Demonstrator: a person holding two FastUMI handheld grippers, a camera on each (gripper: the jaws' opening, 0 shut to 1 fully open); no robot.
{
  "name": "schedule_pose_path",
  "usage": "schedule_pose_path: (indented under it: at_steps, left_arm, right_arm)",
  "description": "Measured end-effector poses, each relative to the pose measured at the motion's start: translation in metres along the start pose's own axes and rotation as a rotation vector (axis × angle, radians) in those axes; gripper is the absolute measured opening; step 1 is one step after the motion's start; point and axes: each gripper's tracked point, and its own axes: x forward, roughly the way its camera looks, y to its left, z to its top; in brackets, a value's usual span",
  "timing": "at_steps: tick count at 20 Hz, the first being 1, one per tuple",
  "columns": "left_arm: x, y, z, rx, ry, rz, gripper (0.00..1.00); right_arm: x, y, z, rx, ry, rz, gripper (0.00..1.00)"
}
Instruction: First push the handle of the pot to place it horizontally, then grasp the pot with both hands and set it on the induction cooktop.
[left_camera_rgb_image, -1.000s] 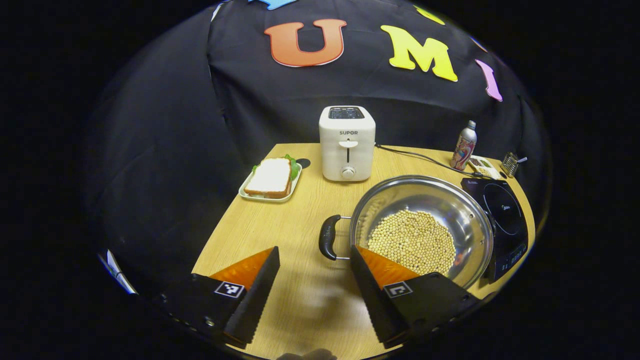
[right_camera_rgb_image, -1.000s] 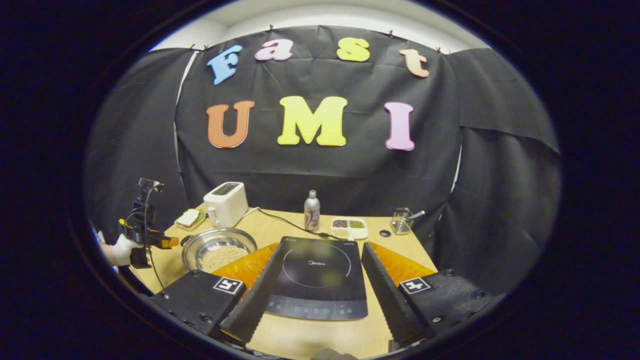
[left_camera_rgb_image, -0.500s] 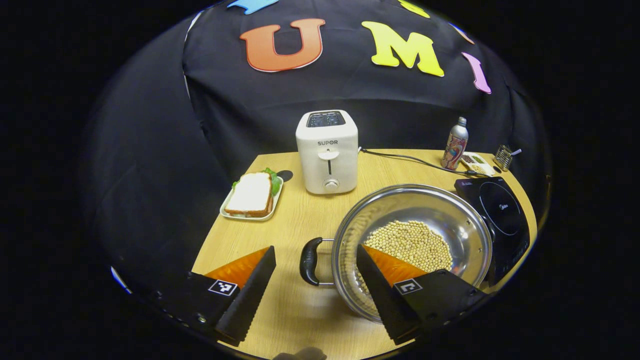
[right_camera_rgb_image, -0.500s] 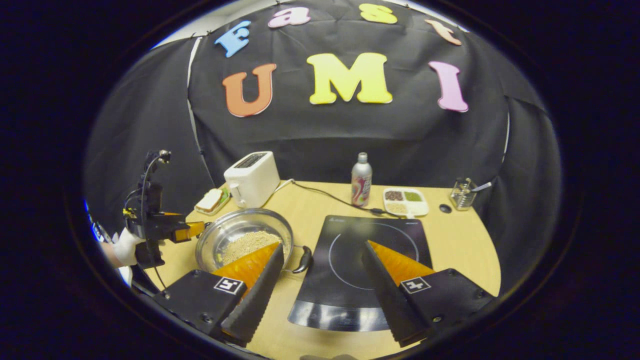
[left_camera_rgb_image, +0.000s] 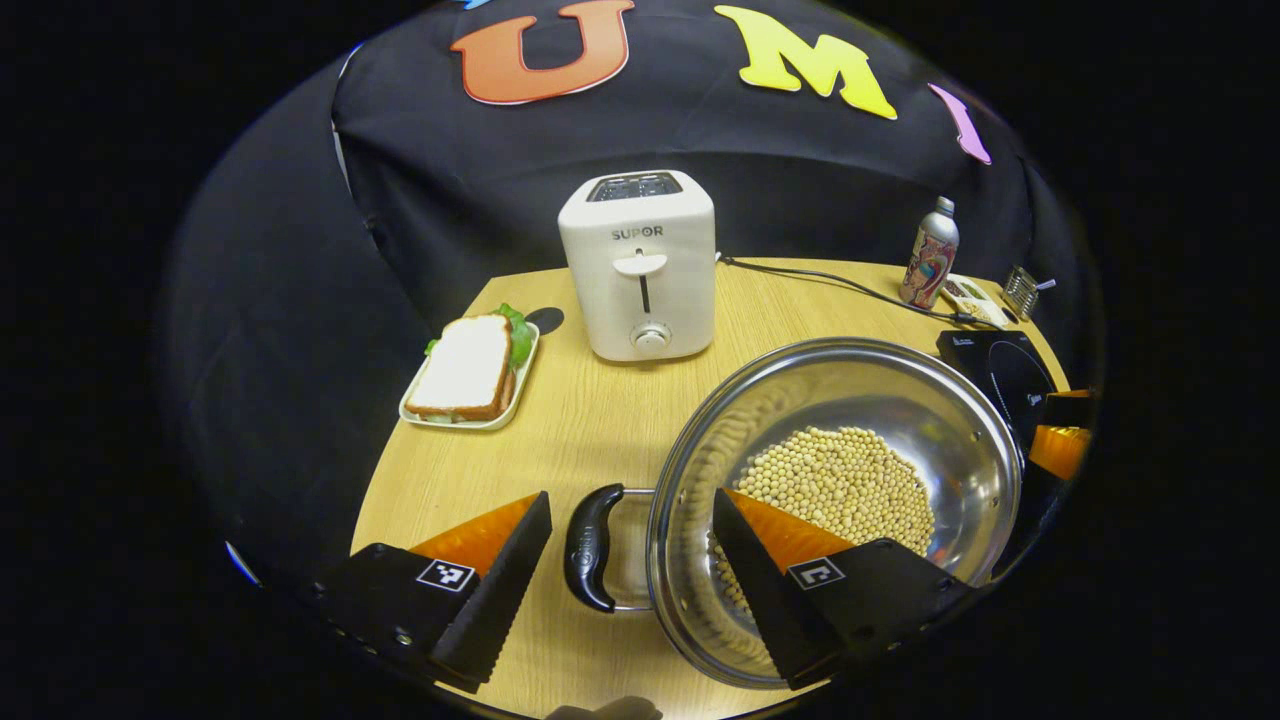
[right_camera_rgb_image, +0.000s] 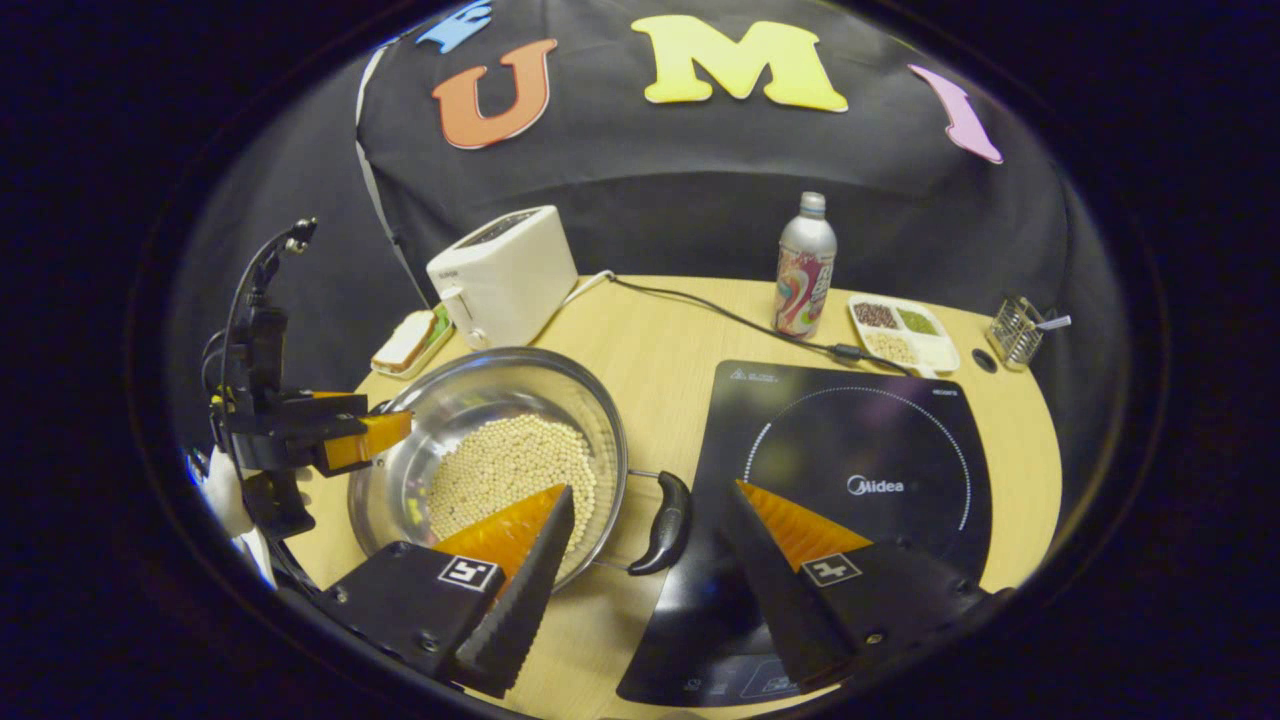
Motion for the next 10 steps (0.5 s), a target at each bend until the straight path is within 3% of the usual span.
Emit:
schedule_pose_path:
  at_steps: [1, 2, 3, 4, 5, 6, 9, 10]
  left_arm:
    - [0.003, -0.001, -0.001, 0.003, 0.008, -0.005, 0.98]
    - [0.007, -0.005, 0.0, 0.007, 0.02, -0.007, 0.97]
    - [0.009, -0.007, -0.004, 0.007, 0.036, -0.008, 0.98]
    - [0.011, -0.008, -0.006, 0.009, 0.044, -0.007, 0.98]
    - [0.012, -0.008, -0.008, 0.01, 0.053, -0.006, 0.98]
    - [0.013, -0.007, -0.008, 0.012, 0.059, -0.003, 0.98]
    - [0.016, -0.008, -0.013, 0.01, 0.079, 0.005, 0.95]
    - [0.016, -0.006, -0.015, 0.011, 0.087, 0.009, 0.93]
  right_arm:
    - [0.008, -0.001, -0.004, 0.001, 0.018, -0.006, 0.89]
    - [0.012, -0.004, -0.009, 0.002, 0.036, -0.011, 0.95]
    - [0.015, -0.005, -0.012, 0.011, 0.048, -0.016, 0.89]
    - [0.019, -0.007, -0.015, 0.022, 0.065, -0.023, 0.94]
    - [0.022, -0.007, -0.023, 0.034, 0.088, -0.024, 0.89]
    - [0.021, -0.006, -0.02, 0.043, 0.072, -0.029, 0.94]
    - [0.028, -0.002, -0.022, 0.033, 0.093, -0.033, 0.79]
    - [0.024, -0.001, -0.02, 0.024, 0.086, -0.043, 0.84]
